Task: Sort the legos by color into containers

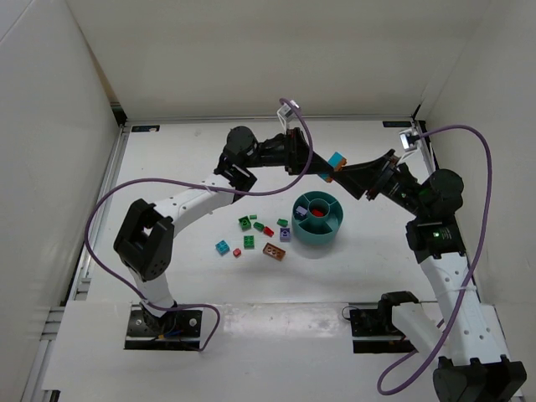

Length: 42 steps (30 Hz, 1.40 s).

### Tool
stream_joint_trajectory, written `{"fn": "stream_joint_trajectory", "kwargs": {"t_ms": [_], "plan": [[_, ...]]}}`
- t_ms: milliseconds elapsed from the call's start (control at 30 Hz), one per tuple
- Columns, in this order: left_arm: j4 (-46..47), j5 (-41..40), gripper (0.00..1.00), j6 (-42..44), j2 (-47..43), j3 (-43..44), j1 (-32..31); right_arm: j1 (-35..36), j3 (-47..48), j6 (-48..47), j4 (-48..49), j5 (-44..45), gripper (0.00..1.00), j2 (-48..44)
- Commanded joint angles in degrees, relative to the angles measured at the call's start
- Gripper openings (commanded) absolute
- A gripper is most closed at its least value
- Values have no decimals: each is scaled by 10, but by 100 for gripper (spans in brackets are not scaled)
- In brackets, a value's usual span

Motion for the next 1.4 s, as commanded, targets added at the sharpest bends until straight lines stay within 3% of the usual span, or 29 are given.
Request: {"fn": "stream_joint_trajectory", "kwargs": {"t_ms": [0, 367, 567, 1033, 1367], "plan": [[94, 19, 1, -61, -3, 3, 4, 14, 9, -2, 37, 18, 67, -2], [94, 30, 1, -71, 1, 3, 5, 17, 18, -22, 39, 48, 67, -19], [94, 26, 1, -70, 1, 3, 5, 16, 25, -25, 39, 38, 52, -17], [139, 37, 1, -105, 24, 23, 0, 34, 29, -45, 50, 46, 51, -2], [151, 40, 1, -118, 29, 31, 0, 24, 25, 3, 128, 34, 55, 16]]}}
